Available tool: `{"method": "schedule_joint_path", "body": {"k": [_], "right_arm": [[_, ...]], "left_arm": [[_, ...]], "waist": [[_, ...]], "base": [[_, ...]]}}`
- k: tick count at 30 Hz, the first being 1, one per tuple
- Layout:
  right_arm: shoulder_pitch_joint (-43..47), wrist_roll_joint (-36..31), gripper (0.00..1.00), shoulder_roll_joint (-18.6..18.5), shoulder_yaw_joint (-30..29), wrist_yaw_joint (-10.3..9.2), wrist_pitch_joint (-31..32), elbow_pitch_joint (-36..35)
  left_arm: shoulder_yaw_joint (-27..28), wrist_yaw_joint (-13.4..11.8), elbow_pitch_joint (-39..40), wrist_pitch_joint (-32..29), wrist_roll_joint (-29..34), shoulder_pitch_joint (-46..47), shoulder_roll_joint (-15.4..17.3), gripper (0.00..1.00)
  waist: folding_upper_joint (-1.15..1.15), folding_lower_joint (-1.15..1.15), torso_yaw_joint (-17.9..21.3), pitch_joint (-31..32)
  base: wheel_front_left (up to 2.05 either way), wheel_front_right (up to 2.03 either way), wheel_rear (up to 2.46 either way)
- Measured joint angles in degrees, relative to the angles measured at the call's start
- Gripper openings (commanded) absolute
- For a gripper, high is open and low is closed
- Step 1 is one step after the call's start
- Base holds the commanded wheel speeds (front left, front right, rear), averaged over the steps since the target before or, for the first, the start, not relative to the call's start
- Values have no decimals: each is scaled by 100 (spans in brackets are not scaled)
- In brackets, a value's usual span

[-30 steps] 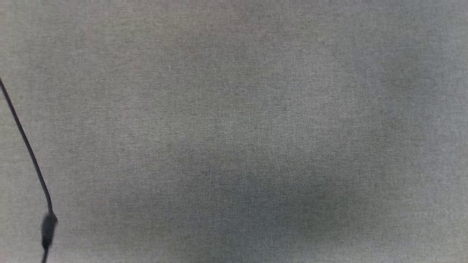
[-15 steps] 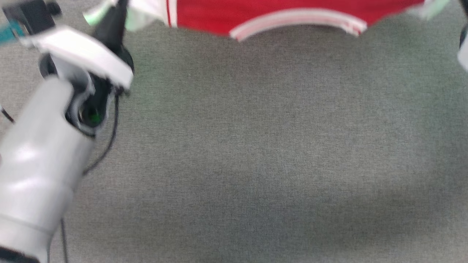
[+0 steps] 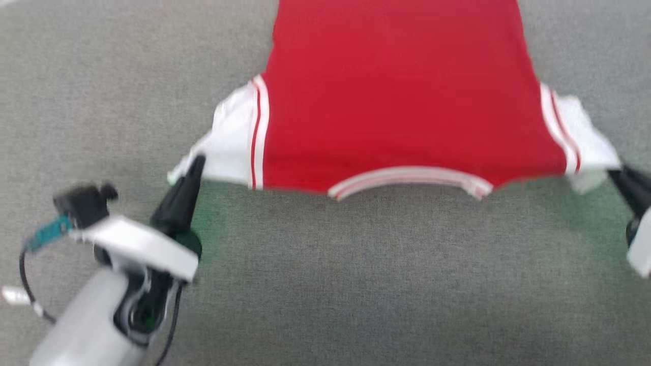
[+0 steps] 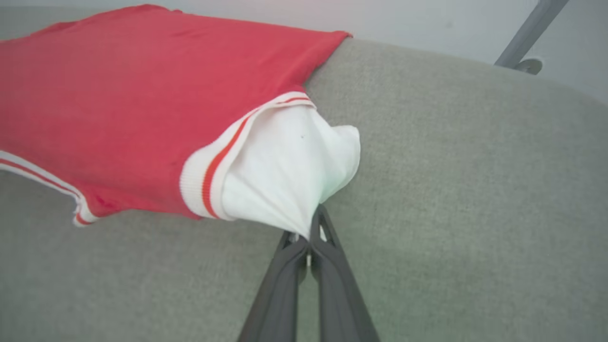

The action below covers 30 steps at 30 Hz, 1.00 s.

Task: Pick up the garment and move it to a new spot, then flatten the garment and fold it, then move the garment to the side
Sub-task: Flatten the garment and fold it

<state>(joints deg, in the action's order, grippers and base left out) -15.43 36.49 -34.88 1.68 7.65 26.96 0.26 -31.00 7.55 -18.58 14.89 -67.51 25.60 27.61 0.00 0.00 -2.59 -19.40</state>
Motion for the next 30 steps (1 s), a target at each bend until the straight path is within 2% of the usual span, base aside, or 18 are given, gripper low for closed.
{"method": "schedule_joint_path", "body": {"k": [5, 14, 17, 22, 30], "right_arm": [[1031, 92, 0, 43, -375, 0, 258, -675], [2449, 400, 0, 118, -697, 0, 903, -1691], [2696, 445, 0, 158, -797, 0, 988, -1905], [2704, 467, 0, 266, -833, 0, 984, -1947], [2295, 321, 0, 98, -141, -2, 905, -1167]], "left_arm": [[211, 0, 623, 1, 188, -1025, 31, 0], [188, -1, 1490, -35, 199, -2326, 530, 0], [208, -122, 1742, -35, 146, -2602, 649, 0], [121, -252, 1855, -86, 244, -2582, 579, 0], [-109, -229, 1172, -125, 458, -2157, 274, 0]], "waist": [[0, 0, -33, 196], [0, 0, -2, 344], [0, 0, 20, 341], [0, 0, 23, 289], [0, 0, 39, 142]], "base": [[0, 0, 0], [0, 0, 0], [0, 0, 0], [0, 0, 0], [0, 0, 0]]}}
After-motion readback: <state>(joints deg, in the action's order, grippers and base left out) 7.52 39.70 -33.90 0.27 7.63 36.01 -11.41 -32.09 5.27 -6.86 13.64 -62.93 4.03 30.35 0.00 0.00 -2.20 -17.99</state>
